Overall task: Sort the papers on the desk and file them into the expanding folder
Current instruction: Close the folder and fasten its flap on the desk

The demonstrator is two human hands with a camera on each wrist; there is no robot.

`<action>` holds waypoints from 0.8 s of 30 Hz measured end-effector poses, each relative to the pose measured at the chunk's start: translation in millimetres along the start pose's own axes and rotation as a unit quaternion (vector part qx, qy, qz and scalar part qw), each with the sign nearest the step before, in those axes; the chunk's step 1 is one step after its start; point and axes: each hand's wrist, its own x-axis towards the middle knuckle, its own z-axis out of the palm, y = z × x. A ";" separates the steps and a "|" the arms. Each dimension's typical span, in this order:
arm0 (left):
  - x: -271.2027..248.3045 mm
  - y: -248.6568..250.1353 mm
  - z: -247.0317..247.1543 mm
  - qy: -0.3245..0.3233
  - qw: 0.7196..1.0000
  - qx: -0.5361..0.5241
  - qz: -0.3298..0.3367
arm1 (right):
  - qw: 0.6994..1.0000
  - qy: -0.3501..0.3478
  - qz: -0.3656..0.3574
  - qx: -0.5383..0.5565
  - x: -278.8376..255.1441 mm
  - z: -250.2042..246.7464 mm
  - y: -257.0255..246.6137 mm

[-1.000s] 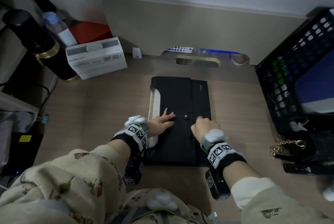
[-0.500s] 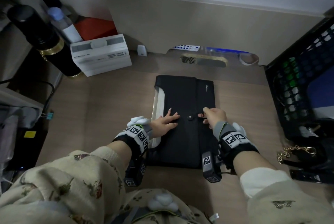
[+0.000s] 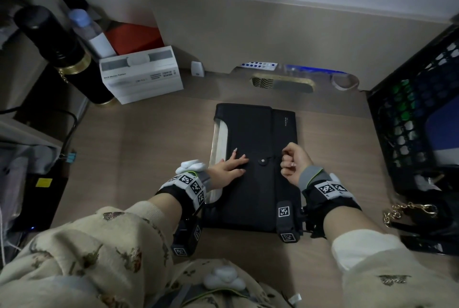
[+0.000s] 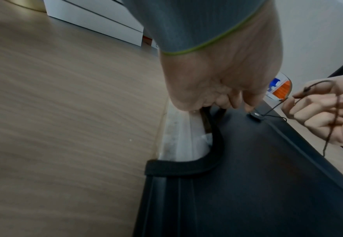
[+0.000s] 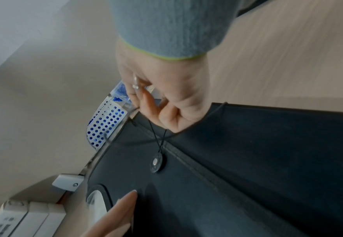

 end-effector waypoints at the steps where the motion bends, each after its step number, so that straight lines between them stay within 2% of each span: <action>1: 0.7 -1.3 0.1 0.000 1.000 -0.002 0.000 | 1.000 0.003 0.005 -0.011 0.5 -1.3 -0.8; 8: 0.1 1.5 0.6 0.001 1.000 -0.002 0.017 | 0.980 0.096 -0.017 -0.172 1.4 -2.7 -9.6; 13: 2.1 -3.5 -1.3 -0.009 1.000 -0.003 -0.005 | 0.988 0.077 -0.057 -0.122 4.2 0.8 -12.4; 16: -0.4 1.6 -1.9 -0.008 1.000 0.007 0.004 | 0.990 0.067 -0.069 -0.105 2.8 1.4 -15.5; 21: -3.2 5.4 -1.9 -0.003 1.000 0.000 0.016 | 0.977 0.128 -0.082 -0.153 10.9 -0.3 -17.5; 24: -3.1 6.0 -1.9 -0.003 1.000 0.004 0.020 | 0.973 0.134 -0.065 -0.177 10.9 -0.7 -19.6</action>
